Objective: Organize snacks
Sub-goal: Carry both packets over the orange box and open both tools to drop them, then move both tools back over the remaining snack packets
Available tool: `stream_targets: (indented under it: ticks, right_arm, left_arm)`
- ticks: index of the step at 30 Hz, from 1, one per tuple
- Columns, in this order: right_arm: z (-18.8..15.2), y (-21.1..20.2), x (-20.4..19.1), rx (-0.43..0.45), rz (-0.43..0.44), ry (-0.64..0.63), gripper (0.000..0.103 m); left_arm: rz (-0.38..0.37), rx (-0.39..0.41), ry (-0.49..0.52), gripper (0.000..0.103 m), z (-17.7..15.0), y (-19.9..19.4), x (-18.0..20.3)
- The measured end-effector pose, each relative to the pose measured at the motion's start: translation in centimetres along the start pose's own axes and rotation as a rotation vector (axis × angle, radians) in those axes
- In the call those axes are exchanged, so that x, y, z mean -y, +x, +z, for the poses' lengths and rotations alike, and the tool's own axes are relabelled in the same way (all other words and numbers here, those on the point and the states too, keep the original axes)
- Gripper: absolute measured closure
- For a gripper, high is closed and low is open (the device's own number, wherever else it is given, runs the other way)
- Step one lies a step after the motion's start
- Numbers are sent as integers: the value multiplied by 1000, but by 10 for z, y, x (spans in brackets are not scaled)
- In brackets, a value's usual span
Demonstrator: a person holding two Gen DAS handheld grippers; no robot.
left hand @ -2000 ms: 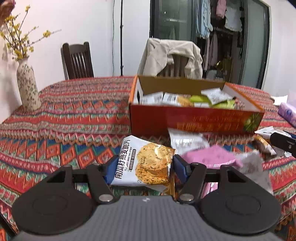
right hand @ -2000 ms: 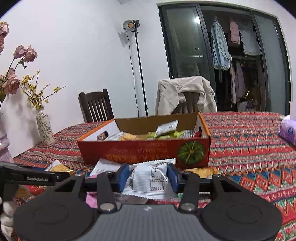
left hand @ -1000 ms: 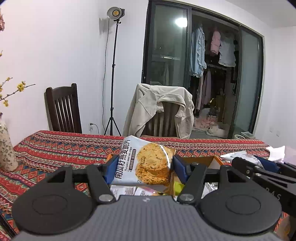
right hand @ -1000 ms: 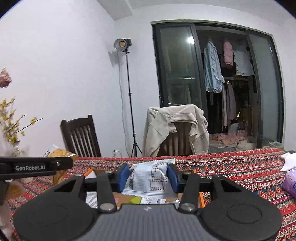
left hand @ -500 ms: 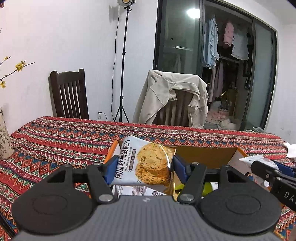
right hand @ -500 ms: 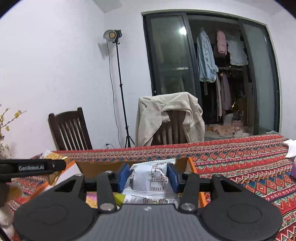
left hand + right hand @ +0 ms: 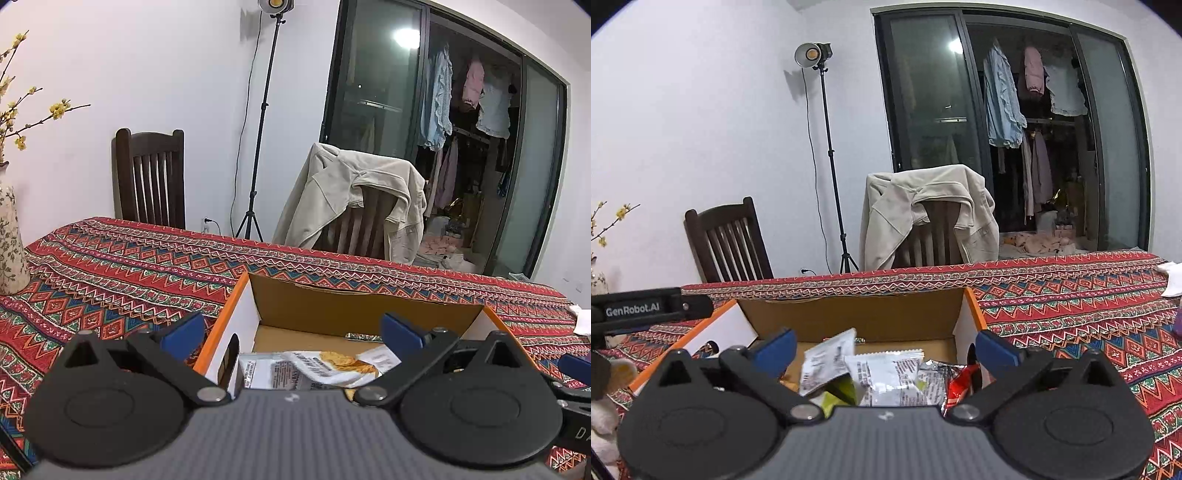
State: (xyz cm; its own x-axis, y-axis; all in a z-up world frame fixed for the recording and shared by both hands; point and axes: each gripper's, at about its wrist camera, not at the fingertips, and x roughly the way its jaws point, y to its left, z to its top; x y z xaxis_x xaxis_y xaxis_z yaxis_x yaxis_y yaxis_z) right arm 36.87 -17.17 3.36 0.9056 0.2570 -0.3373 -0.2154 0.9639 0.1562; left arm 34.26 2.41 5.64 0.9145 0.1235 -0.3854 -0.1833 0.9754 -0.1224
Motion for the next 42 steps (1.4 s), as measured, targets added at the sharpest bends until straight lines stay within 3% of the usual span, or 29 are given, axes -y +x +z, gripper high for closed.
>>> stream_targets:
  ticks: [10, 21, 42]
  right_arm:
    - [8, -17, -9, 24, -15, -32, 0]
    - [24, -71, -28, 57, 4, -115, 0]
    - [-36, -147, -25, -35, 10, -113, 0]
  left_arm:
    - [-25, 30, 6, 0, 12, -22, 7]
    - [-47, 55, -1, 0, 24, -63, 8]
    - [-62, -46, 63, 0, -36, -128, -3]
